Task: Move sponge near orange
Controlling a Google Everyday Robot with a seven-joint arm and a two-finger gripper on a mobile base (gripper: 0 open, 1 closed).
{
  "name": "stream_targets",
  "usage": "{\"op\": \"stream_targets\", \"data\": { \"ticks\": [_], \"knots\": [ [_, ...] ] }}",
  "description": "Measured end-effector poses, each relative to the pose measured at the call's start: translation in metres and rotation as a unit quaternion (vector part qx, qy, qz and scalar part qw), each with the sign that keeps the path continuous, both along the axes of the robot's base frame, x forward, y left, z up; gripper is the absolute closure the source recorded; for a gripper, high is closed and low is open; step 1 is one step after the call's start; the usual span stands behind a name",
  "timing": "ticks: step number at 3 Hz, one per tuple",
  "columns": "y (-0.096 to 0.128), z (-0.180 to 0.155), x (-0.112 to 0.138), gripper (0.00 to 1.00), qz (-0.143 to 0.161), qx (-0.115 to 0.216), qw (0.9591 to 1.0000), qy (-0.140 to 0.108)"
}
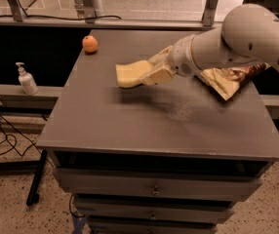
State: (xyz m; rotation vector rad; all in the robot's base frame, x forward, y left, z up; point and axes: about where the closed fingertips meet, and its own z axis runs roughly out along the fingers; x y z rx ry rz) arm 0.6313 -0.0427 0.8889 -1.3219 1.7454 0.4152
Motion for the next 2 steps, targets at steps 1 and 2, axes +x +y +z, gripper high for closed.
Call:
{"op": "stream_targets", "data": {
  "ticks": [1, 2],
  "knots": [
    [-0.011, 0.009, 0.07, 1.0, -0.033, 0.003, 0.999, -0.029],
    [-0.005, 0.011, 0.137, 1.0, -0.057, 0.009, 0.9975, -0.04]
  ]
}}
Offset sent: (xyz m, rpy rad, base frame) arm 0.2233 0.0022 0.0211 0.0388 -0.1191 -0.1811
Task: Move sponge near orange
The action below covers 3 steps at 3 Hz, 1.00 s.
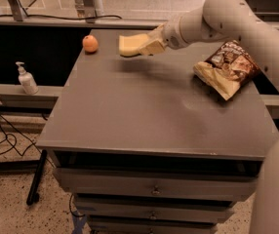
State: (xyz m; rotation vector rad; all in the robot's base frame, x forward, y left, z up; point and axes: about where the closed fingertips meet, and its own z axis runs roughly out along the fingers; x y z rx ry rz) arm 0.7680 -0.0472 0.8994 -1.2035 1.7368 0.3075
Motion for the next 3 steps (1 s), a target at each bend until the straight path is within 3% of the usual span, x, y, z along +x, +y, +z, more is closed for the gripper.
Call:
{"op": "stream_targets", "data": {
  "ticks": [1, 3],
  "knots": [
    [0.023, -0.011, 0.05, 1.0, -0.017, -0.01, 0.9998, 0.003],
    [0.058, -0.045, 0.099, 1.0, -0.037, -0.047, 0.998, 0.022]
  ]
}}
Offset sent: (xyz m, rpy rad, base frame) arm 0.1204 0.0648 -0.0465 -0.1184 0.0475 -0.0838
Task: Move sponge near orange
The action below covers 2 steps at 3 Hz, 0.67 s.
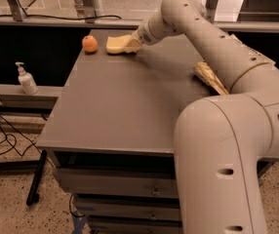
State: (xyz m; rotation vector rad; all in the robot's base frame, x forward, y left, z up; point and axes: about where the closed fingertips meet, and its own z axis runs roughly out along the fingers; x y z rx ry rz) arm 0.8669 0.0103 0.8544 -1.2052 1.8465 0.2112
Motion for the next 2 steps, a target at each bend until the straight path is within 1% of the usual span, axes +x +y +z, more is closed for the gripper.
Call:
{"op": "stream_targets", "data": {
  "ticks": [1, 2],
  "knots": [
    [0.0062, -0.0074, 0.0088, 1.0, -0.008, -0.002, 0.9999, 0.01],
    [0.0071, -0.0113, 0.0121, 0.82, -0.015, -0.005, 0.9997, 0.02]
  ]
}}
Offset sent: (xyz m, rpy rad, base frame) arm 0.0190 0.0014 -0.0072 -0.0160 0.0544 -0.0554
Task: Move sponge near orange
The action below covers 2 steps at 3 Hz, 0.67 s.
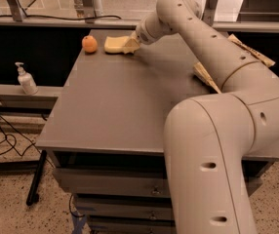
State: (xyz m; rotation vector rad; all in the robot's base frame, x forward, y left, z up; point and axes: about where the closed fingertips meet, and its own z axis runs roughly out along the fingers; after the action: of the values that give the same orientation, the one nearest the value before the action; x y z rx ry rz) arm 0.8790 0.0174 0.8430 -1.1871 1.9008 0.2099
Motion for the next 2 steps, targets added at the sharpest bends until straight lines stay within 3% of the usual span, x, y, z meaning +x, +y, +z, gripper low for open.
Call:
{"op": "stream_targets", "data": {
  "ticks": [2],
  "knots": [
    [0.0, -0.0001, 0.0003, 0.35, -0.001, 0.0, 1.0, 0.002]
  ]
}}
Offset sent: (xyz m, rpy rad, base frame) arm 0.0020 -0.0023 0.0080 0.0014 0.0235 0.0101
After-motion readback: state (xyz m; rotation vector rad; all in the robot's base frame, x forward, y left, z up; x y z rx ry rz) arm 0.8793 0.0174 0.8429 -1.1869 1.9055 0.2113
